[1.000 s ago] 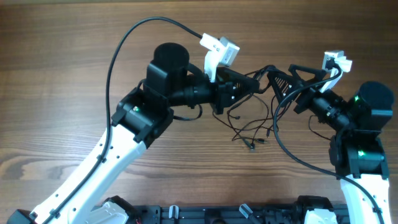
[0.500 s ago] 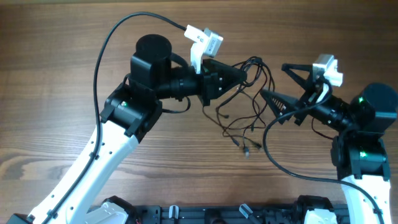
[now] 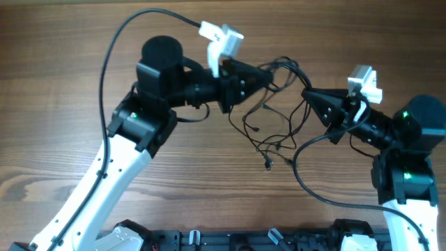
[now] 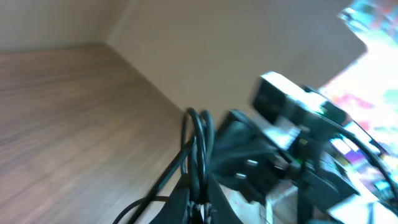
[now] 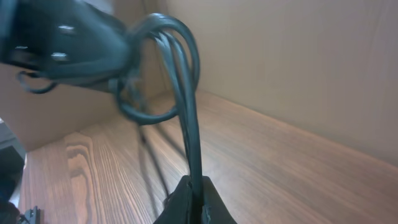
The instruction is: Untangle cables
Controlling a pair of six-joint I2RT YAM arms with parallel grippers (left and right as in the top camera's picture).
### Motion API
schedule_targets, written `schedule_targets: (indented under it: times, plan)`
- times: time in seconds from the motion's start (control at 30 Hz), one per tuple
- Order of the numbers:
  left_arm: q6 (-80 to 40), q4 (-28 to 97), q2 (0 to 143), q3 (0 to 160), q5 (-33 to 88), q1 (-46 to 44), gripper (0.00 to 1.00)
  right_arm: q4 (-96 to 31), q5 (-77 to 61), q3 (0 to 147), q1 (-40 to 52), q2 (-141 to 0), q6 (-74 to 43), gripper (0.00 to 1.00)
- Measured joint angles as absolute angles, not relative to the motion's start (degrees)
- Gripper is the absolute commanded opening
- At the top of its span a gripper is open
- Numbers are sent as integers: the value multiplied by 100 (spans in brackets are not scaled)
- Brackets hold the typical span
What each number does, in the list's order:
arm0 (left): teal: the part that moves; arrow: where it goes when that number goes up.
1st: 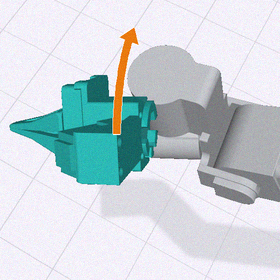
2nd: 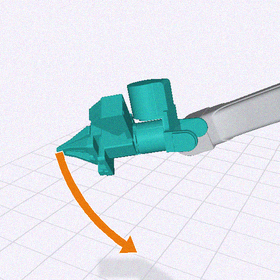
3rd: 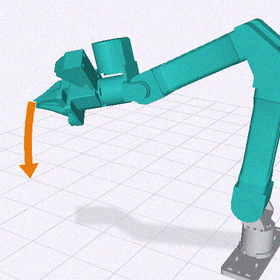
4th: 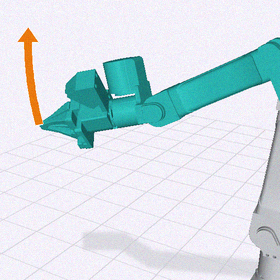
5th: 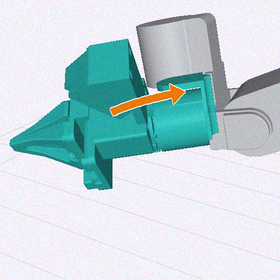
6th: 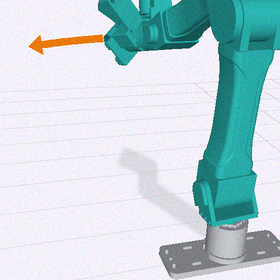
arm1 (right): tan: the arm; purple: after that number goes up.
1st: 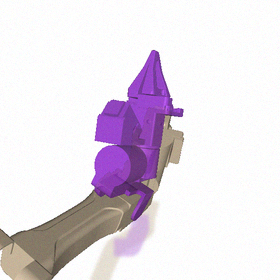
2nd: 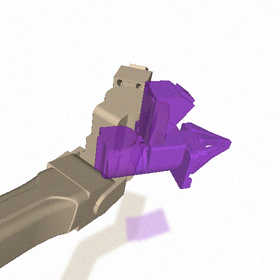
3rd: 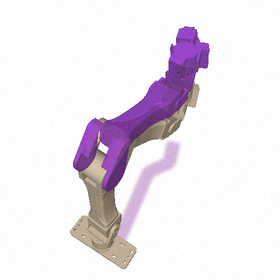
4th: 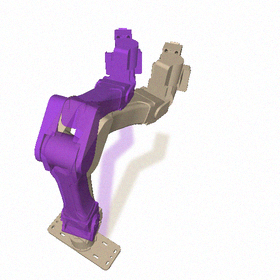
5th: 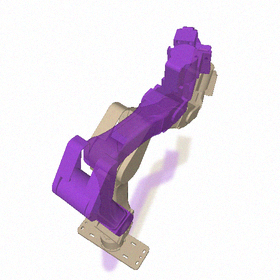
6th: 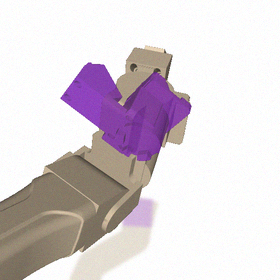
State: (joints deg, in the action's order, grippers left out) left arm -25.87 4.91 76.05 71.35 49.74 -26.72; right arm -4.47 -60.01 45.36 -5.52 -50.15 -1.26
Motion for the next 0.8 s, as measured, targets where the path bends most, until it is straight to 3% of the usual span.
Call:
schedule_targets:
  times: [0.2, 0.47, 0.5, 0.53, 0.57, 0.8]
  plan:
    - [-2799, 582, 7605, 7135, 5555, -1922, 4, -429, -6023, 4536, -502, -4810, -123, 5]
    - [-2294, 613, 7605, 7135, 5883, -1752, 4, -482, -6020, 4536, -502, -4807, -123, 7]
    - [-2025, 648, 7605, 7135, 5955, -1737, 4, -497, -6020, 4536, -502, -4807, -126, 25]
    - [-1621, 711, 7605, 7135, 6088, -1704, 4, -510, -6020, 4536, -504, -4807, -123, 80]
    - [-1048, 840, 7605, 7135, 6224, -1614, 4, -532, -5996, 4536, -521, -4807, -145, 100]
    - [-327, 1118, 7594, 7137, 6431, -1629, 4, -270, -6442, 4534, -545, -4807, -161, 99]
